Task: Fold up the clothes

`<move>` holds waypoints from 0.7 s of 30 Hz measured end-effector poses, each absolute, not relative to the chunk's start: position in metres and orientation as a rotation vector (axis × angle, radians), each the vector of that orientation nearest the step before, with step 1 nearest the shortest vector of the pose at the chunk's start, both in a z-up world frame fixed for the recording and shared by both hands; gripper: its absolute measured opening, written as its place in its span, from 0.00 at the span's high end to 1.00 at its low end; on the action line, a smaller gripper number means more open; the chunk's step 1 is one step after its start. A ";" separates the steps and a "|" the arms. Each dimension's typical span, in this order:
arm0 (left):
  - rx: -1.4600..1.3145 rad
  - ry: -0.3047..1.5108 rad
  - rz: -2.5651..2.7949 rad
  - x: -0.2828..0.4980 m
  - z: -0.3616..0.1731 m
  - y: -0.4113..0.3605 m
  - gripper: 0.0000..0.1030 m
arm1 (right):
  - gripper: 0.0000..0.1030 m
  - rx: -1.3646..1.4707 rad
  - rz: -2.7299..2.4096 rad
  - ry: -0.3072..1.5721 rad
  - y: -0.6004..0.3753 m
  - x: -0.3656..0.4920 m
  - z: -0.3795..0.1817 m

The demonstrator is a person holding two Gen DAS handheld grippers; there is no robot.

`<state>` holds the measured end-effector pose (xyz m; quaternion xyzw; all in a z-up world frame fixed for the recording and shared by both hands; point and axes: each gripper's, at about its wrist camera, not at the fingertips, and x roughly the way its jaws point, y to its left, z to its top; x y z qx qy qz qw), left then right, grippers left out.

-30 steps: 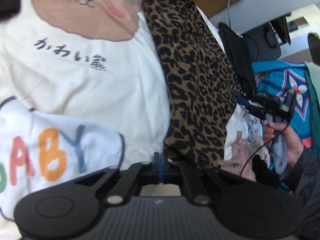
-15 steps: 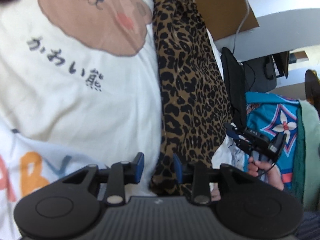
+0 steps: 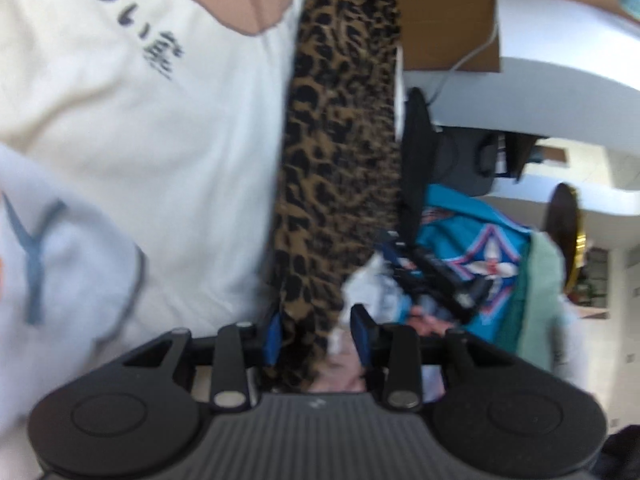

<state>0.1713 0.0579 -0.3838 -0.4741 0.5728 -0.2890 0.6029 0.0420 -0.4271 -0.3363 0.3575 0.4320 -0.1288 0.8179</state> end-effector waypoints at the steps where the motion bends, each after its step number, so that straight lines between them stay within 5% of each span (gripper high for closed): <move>1: -1.092 1.328 -0.661 0.171 -0.384 0.056 0.60 | 0.72 0.762 -0.273 0.921 -0.427 0.042 -0.336; 21: -1.098 1.429 -0.560 0.147 -0.417 0.035 0.76 | 0.71 0.753 -0.276 0.908 -0.433 0.042 -0.334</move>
